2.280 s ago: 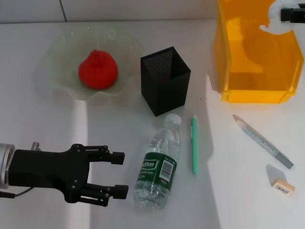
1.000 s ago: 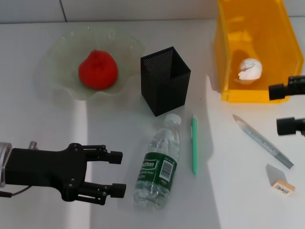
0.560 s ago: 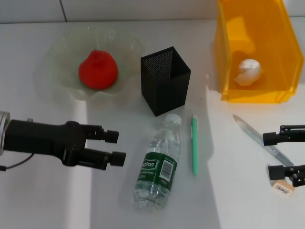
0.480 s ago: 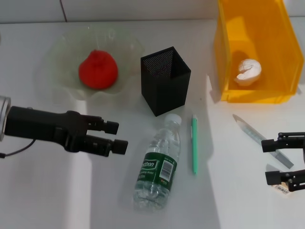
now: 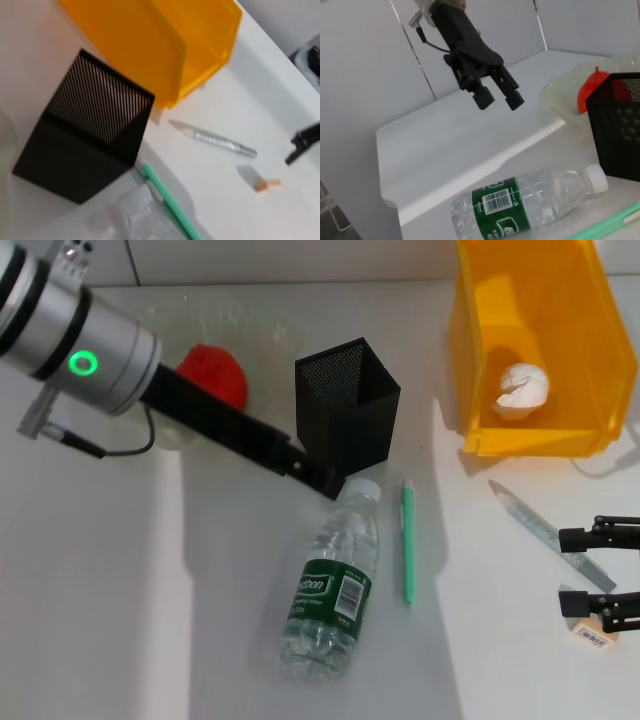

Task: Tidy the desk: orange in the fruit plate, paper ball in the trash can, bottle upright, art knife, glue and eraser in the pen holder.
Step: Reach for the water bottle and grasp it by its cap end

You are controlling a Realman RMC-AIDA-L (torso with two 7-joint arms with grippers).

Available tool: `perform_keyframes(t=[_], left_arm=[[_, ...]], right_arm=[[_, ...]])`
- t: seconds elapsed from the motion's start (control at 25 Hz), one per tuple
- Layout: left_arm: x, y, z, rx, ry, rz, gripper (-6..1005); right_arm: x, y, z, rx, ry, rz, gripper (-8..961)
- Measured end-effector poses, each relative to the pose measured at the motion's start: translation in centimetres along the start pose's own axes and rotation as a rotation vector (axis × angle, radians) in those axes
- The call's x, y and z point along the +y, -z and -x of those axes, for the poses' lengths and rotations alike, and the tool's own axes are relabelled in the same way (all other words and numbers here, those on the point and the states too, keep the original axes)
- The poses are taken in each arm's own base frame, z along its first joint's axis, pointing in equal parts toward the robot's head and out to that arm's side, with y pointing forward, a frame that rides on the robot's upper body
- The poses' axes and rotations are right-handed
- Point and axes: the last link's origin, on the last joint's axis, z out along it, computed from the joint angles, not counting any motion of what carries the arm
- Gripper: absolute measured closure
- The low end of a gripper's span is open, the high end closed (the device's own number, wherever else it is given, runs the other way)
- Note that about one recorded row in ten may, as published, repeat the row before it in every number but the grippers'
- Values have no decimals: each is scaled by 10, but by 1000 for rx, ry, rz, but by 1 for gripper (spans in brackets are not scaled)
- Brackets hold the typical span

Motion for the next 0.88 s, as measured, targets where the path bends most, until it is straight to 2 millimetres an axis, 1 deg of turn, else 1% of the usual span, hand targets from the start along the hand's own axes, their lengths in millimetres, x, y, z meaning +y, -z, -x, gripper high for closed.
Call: perform_keyframes(t=[0.12, 0.16, 0.32, 0.4, 0.52, 0.6, 0.72, 0.88], left_arm=[[11, -10, -27, 10, 69, -43, 180], [11, -10, -27, 10, 69, -43, 180], [9, -23, -40, 12, 107, -107, 181], [3, -29, -41, 14, 137, -108, 181], [-11, -41, -38, 24, 199, -114, 181], [-17, -44, -36, 37, 217, -123, 182], [-22, -46, -34, 49, 229, -133, 182], [-24, -51, -32, 46, 229, -140, 183]], right_arm=[[-1, 5, 0, -36, 10, -30, 152], [-1, 5, 0, -36, 10, -30, 153], [-1, 8, 0, -58, 25, -52, 153], [-1, 8, 1, -59, 29, -53, 153], [-1, 9, 2, -65, 37, -57, 153], [-1, 9, 2, -66, 39, -56, 153], [-2, 9, 5, -76, 49, -56, 153], [-3, 9, 7, -82, 55, -56, 153]])
